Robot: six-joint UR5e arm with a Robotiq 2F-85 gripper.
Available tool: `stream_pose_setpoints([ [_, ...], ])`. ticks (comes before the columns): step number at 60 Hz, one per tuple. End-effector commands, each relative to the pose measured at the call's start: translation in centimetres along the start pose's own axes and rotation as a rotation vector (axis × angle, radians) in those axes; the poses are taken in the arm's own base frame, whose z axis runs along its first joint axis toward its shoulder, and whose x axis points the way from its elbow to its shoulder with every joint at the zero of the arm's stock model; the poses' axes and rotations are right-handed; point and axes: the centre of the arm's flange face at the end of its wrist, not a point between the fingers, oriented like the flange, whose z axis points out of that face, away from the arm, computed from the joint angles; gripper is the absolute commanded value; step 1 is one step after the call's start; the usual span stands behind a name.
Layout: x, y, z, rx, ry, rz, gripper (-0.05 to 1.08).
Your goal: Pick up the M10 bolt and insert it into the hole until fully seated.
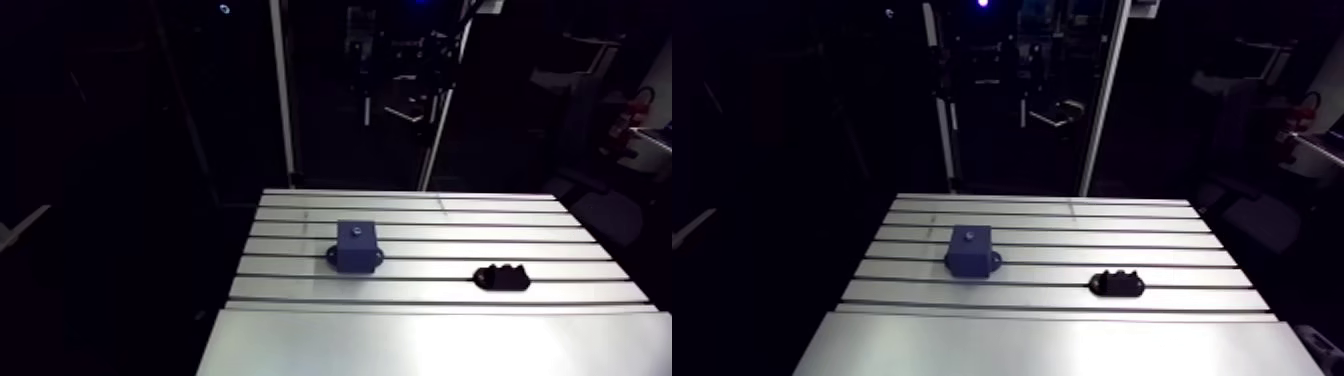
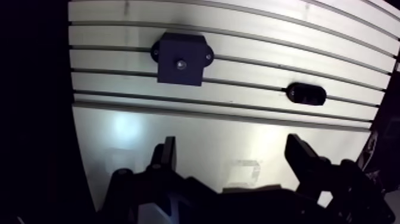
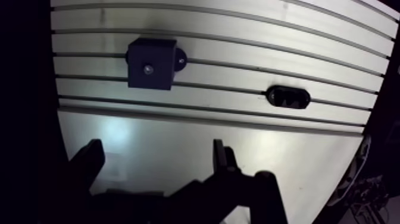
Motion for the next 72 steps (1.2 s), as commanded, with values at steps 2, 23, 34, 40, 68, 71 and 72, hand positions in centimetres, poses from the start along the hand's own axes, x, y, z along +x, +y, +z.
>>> stream_pose_setpoints([
  [2, -5.7, 3.7, -6.8, 0.008, 0.064, 0.075, 0.00],
  [23, -6.4, 3.4, -6.6, 0.015, 0.059, 0.072, 0.00],
  [34, -6.4, 3.3, -6.2, 0.018, 0.049, 0.069, 0.00],
  [40, -6.4, 3.2, -6.1, 0.020, 0.049, 0.067, 0.00],
  [68, -6.4, 3.2, -5.7, 0.020, 0.045, 0.069, 0.00],
  [71, -6.4, 3.2, -5.7, 0.020, 0.045, 0.069, 0.00],
  [72, -6.4, 3.2, -5.7, 0.019, 0.044, 0.069, 0.00],
])
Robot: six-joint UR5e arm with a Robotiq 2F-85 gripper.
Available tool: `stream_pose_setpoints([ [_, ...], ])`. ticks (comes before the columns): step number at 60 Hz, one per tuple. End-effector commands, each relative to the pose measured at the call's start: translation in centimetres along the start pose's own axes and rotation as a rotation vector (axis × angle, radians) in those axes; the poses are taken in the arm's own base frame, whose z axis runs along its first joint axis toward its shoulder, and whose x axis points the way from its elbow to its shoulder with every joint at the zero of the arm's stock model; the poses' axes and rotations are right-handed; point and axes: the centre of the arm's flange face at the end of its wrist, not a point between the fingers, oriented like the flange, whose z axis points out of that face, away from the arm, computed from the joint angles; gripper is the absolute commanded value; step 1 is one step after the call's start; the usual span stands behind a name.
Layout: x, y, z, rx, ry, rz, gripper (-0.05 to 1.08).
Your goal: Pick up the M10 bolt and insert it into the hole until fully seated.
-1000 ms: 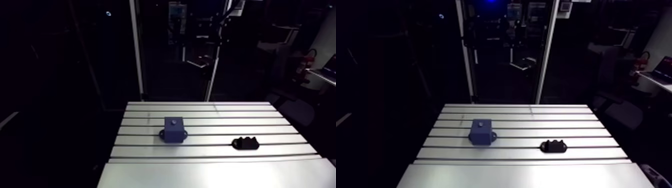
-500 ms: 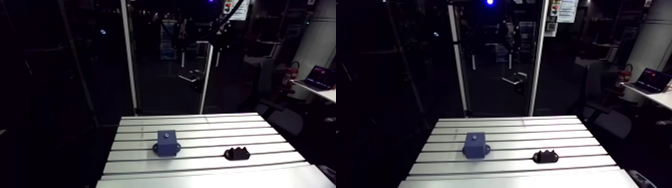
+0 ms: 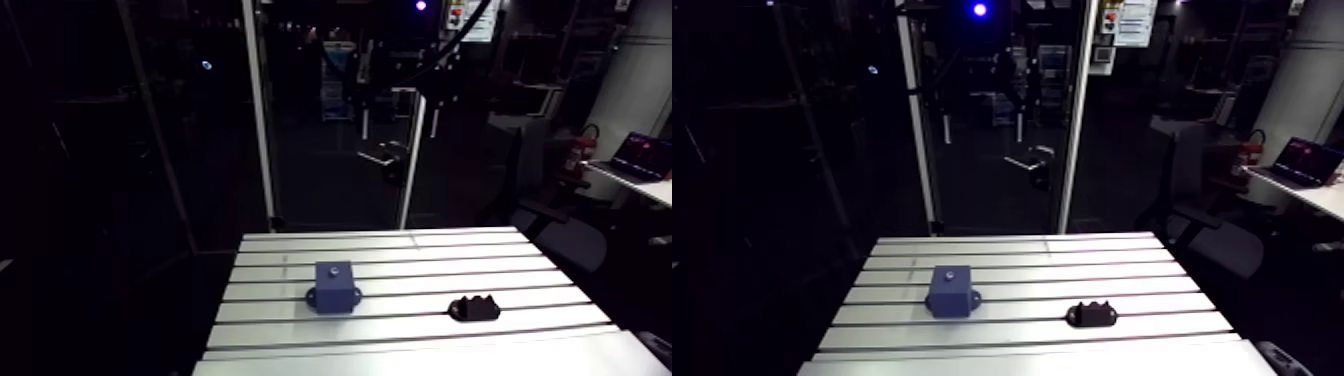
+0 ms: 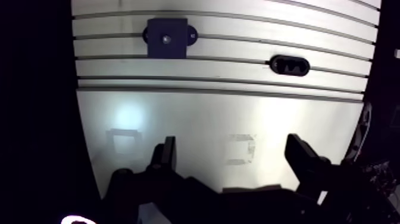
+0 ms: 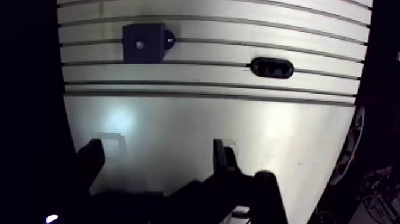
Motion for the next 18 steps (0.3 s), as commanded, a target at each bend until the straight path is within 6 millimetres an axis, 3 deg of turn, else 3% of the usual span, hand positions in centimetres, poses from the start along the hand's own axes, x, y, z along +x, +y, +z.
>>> stream_pose_setpoints([
  [1, -0.01, 0.06, 0.21, -0.001, -0.004, 0.001, 0.00],
  [18, 0.07, 0.24, 0.40, -0.002, -0.007, 0.004, 0.00],
])
